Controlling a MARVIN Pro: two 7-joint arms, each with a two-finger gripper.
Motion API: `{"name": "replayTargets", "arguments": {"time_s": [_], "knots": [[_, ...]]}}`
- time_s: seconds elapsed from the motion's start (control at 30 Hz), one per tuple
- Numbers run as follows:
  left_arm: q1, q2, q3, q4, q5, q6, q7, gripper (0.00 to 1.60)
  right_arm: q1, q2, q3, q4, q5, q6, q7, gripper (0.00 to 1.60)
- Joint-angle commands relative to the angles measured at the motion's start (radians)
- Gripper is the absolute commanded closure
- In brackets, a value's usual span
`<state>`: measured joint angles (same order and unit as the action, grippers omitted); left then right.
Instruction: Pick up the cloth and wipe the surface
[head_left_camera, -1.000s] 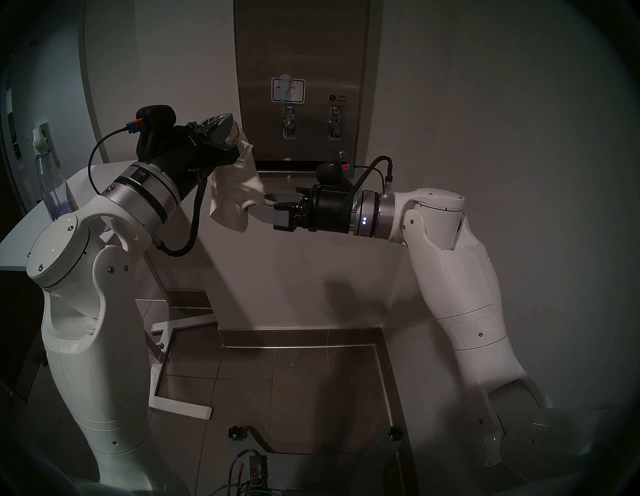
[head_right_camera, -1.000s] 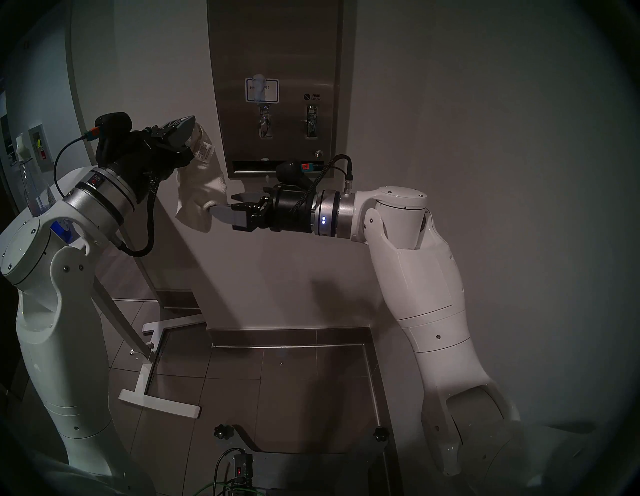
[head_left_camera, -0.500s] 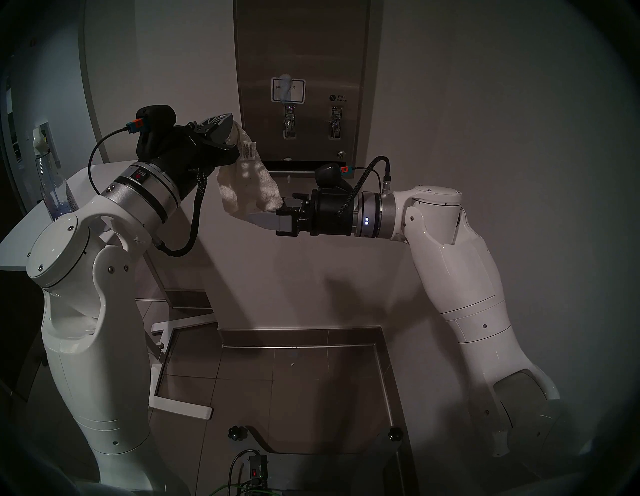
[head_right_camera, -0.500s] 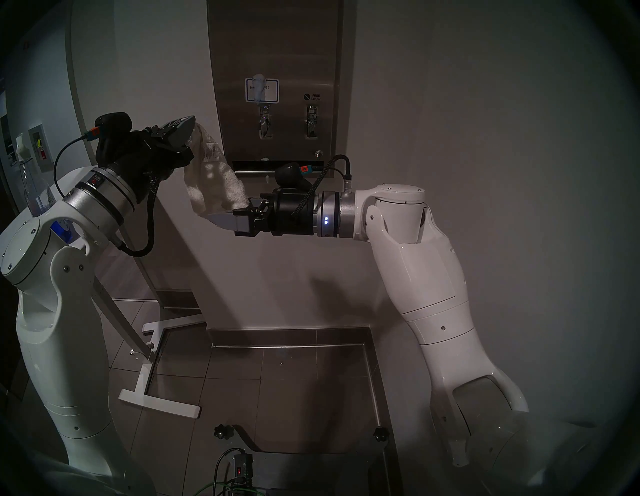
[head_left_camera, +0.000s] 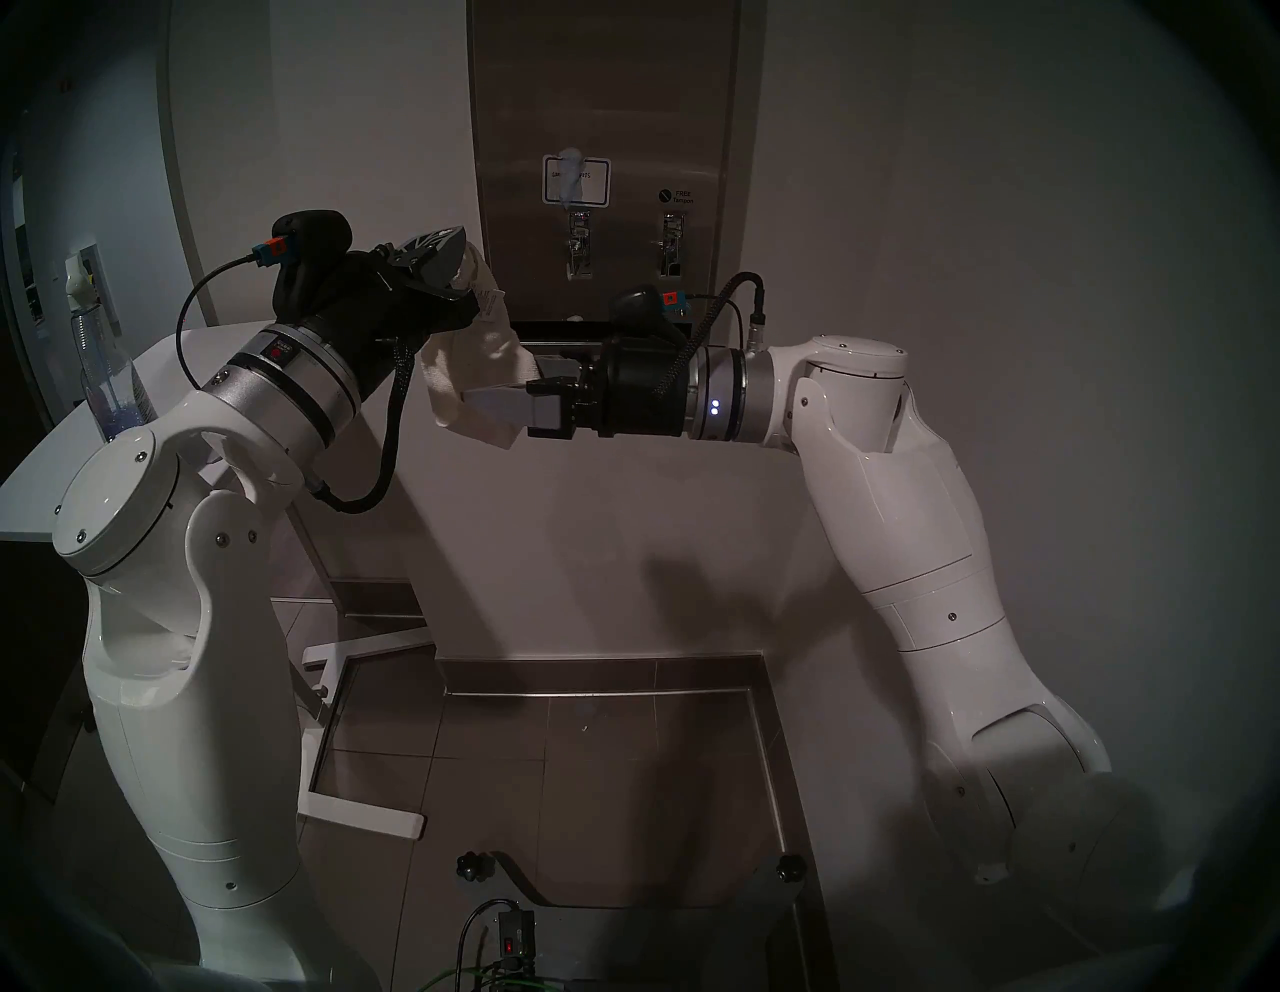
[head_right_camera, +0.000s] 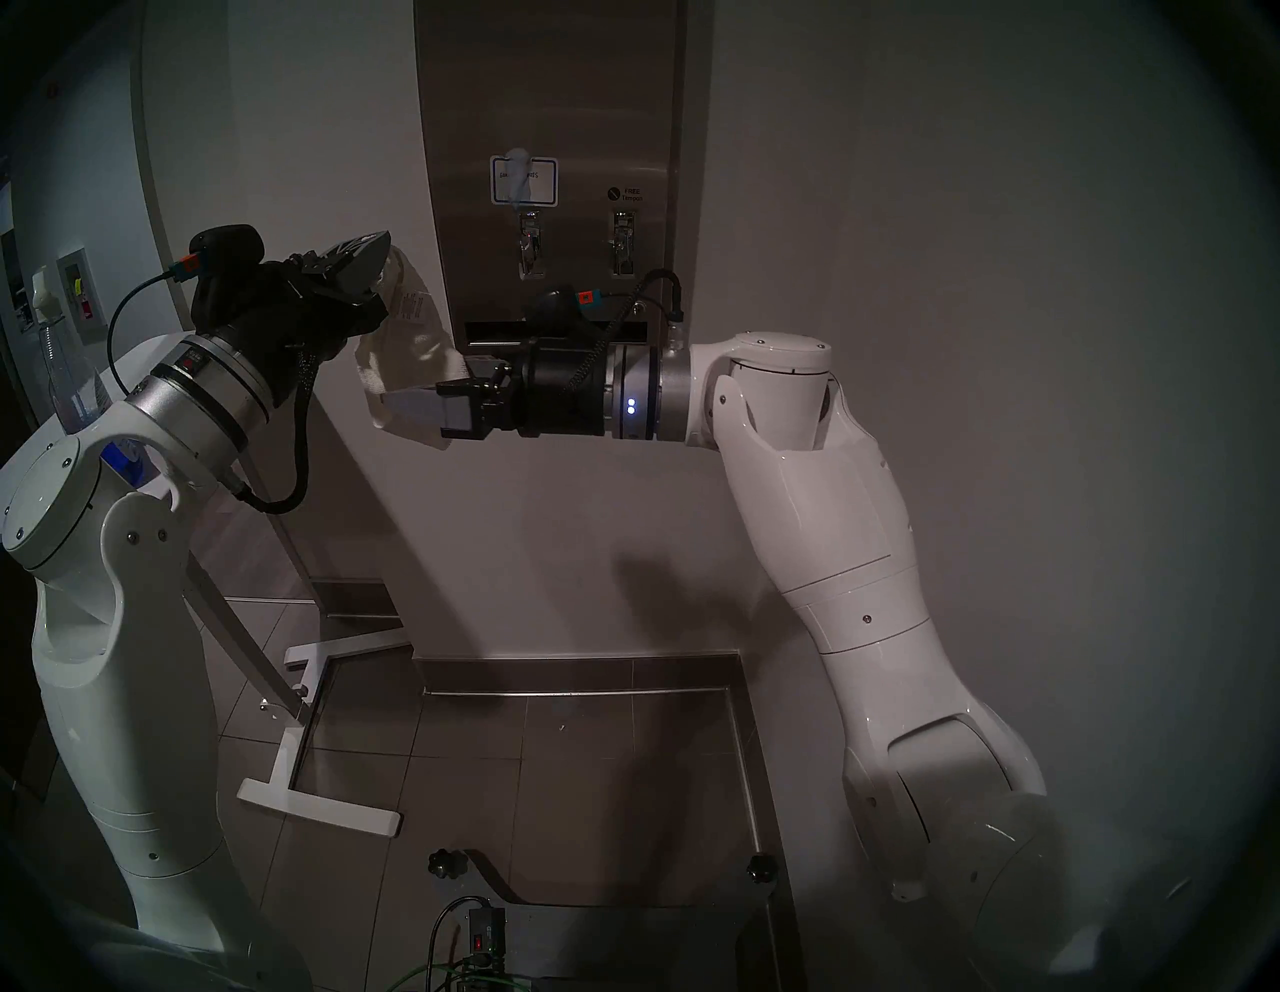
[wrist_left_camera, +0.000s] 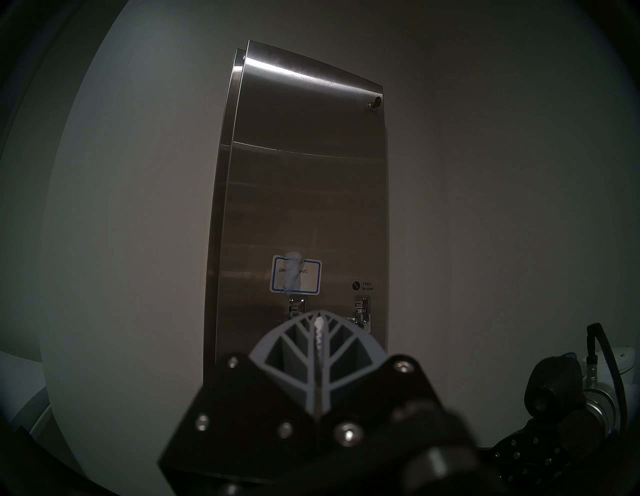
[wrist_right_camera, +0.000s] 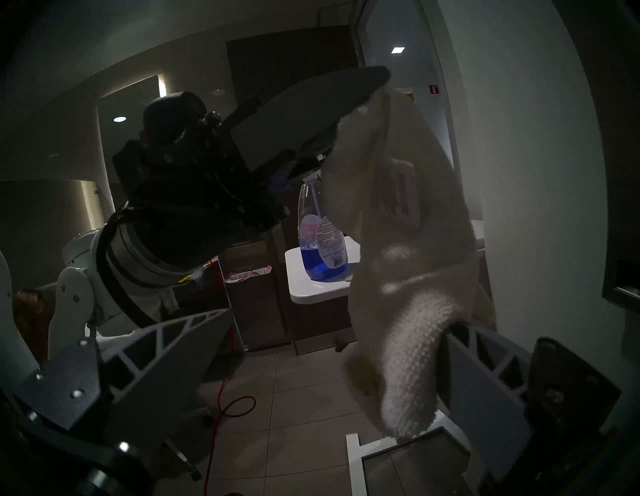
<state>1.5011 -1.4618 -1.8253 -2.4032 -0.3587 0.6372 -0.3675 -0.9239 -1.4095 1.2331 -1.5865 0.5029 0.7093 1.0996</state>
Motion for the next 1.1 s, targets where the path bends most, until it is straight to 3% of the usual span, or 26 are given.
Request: {"name": "replayTargets", "arguments": {"time_s": [0.0,0.07,0.1,0.13,0.17,0.5,0.97,1.0,1.07], "knots": [[-0.026,0.002,0.002,-0.021,0.000,-0.014,0.000,1.60,0.061,-0.020,0.003,0.011,0.006,-0.029,0.019,1.04],[-0.026,0.002,0.002,-0.021,0.000,-0.015,-0.001,1.60,0.059,-0.018,0.001,0.012,0.007,-0.033,0.024,1.29],[-0.026,0.001,0.002,-0.021,0.000,-0.015,-0.001,1.60,0.057,-0.016,0.000,0.012,0.007,-0.035,0.027,1.32],[-0.026,0.001,0.002,-0.021,0.000,-0.015,-0.001,1.60,0.057,-0.015,-0.002,0.013,0.006,-0.036,0.030,1.57],[-0.026,0.001,0.002,-0.021,0.000,-0.015,-0.001,1.60,0.056,-0.014,-0.001,0.012,0.006,-0.038,0.031,1.60],[-0.026,0.000,0.001,-0.021,0.001,-0.014,-0.002,1.60,0.012,0.015,0.053,-0.016,0.008,-0.064,0.017,1.60],[-0.027,-0.001,0.001,-0.021,0.003,-0.015,-0.003,1.60,-0.020,0.030,0.072,-0.066,0.017,-0.058,0.015,1.60],[-0.022,0.007,-0.002,-0.020,0.009,-0.037,-0.011,0.00,-0.020,0.030,0.072,-0.067,0.018,-0.059,0.016,1.60],[-0.019,-0.007,0.008,-0.031,0.038,-0.035,0.027,0.00,-0.020,0.029,0.071,-0.068,0.018,-0.058,0.017,1.60]]}}
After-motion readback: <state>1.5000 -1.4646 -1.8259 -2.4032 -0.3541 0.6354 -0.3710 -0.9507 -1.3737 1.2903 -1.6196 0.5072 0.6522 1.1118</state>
